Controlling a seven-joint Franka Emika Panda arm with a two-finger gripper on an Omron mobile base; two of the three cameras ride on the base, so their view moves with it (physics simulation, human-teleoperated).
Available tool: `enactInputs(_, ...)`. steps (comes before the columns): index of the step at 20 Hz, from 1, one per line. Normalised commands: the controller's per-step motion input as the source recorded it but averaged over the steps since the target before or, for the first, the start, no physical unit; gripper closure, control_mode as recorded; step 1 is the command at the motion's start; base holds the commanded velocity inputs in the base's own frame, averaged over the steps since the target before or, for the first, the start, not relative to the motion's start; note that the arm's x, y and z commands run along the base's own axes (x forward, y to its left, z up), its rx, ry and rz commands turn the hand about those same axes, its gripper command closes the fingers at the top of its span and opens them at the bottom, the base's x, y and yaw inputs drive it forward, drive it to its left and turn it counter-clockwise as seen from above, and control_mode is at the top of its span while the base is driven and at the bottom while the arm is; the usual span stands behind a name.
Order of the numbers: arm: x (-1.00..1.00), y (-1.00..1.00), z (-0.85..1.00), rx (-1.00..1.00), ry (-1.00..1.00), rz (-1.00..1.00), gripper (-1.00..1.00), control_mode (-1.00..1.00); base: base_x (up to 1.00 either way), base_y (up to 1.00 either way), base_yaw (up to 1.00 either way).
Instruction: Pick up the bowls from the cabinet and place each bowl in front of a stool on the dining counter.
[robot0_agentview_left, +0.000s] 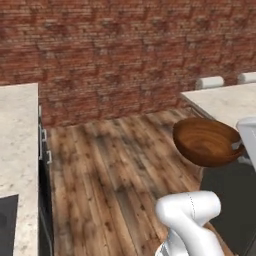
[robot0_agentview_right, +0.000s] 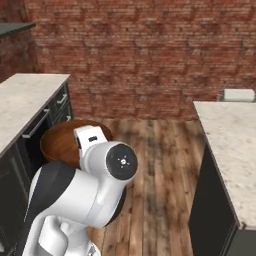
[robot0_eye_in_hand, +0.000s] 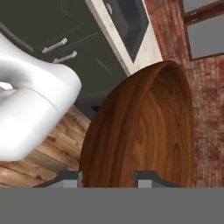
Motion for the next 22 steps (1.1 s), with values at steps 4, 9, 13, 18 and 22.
enactInputs(4,0.00,0.00,0.00,0.00,0.00,0.00,1.00,1.00,1.00,0.21,-0.12)
enactInputs(9,0.00,0.00,0.00,0.00,0.00,0.00,1.00,1.00,1.00,0.31,-0.13)
enactInputs(13,0.00,0.00,0.00,0.00,0.00,0.00,1.00,1.00,1.00,0.41,-0.13)
enactInputs(18,0.00,0.00,0.00,0.00,0.00,0.00,1.00,1.00,1.00,0.48,-0.16)
enactInputs(22,0.00,0.00,0.00,0.00,0.00,0.00,1.00,1.00,1.00,0.51,-0.18)
